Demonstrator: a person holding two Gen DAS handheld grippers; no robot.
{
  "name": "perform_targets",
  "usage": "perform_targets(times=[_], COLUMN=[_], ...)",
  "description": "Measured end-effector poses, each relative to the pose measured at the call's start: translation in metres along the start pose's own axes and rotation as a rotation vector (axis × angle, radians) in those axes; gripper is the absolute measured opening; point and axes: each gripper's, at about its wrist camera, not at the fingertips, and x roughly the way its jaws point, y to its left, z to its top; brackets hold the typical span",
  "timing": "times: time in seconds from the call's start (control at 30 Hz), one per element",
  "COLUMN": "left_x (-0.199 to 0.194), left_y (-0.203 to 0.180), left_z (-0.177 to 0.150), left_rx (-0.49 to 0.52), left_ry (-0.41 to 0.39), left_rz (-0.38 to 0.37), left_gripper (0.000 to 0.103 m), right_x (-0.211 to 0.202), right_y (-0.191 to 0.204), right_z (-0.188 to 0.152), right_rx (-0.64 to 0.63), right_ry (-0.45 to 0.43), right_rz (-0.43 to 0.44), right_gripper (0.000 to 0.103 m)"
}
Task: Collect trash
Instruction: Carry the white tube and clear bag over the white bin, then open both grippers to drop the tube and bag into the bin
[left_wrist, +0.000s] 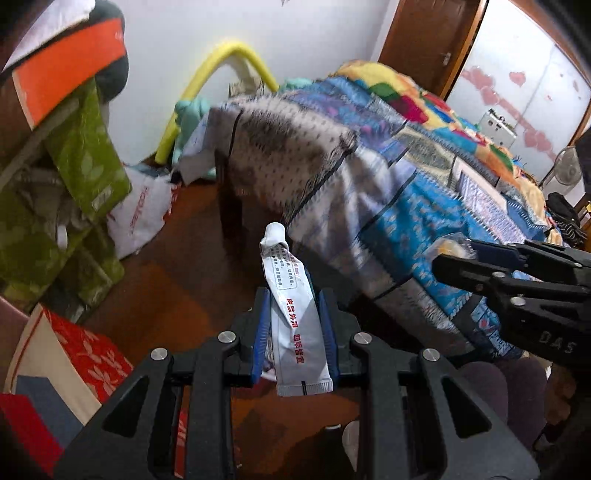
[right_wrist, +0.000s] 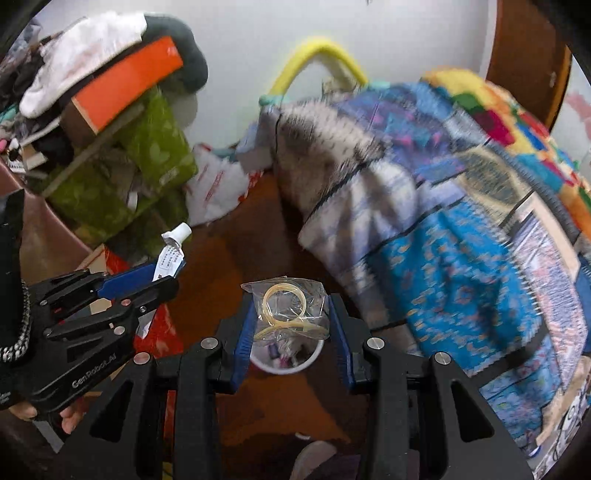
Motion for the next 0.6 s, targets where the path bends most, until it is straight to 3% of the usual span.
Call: perform_targets(times=[0.3, 0.4, 0.6], left_x=[0.058, 0.070, 0.089], left_y=[0.008, 0.008, 0.009], left_z=[-0.018, -0.017, -0.006], left_rx=[-0.027, -0.030, -0.063], left_ry=[0.149, 0.174, 0.208], left_rz=[0.008, 0.011, 0.001], left_gripper=[0.026, 0.026, 0.026], right_x=[0.061, 0.071, 0.081], right_y=[-0.002, -0.005, -0.012], right_z=[0.003, 0.009, 0.018], right_rx=[0.043, 0.077, 0.108], right_ry=[0.163, 0.190, 0.192], right_rz=[0.093, 0.150, 0.148], right_gripper=[0.036, 0.037, 0.048])
